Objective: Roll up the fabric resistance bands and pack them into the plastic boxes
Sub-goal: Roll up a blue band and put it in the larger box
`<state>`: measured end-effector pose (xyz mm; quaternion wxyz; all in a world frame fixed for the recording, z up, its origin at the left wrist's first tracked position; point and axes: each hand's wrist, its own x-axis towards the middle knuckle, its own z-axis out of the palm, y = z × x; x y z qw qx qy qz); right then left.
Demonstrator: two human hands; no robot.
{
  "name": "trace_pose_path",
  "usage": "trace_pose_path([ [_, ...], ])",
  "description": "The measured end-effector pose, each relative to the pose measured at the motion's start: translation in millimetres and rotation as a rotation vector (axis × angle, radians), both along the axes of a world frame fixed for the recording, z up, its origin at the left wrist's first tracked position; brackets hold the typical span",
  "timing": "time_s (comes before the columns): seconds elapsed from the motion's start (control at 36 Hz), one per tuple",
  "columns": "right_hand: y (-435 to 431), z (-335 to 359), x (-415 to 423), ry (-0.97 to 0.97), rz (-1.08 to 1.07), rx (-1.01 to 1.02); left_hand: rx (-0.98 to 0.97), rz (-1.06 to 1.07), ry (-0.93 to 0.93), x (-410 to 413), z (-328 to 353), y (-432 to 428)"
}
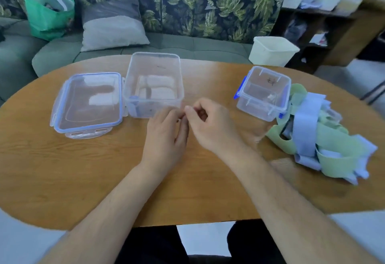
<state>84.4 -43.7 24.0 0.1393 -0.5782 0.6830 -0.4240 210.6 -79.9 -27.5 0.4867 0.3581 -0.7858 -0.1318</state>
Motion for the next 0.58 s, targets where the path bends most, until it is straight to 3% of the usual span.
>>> trace_pose_path([
  [0.17,66,-15,-63,-0.035,-0.210,-0.030,0.142,-0.285,0.044,-86,-5,42],
  [0.31,106,-19,-115,0.059,-0.365,-0.046,0.168,-0.426,-0.011,-147,-3,66],
  [0.58,118,-21,-199,0.490,-0.601,-0.084,0.158,-0.350,-0.229,-235,10,64],
])
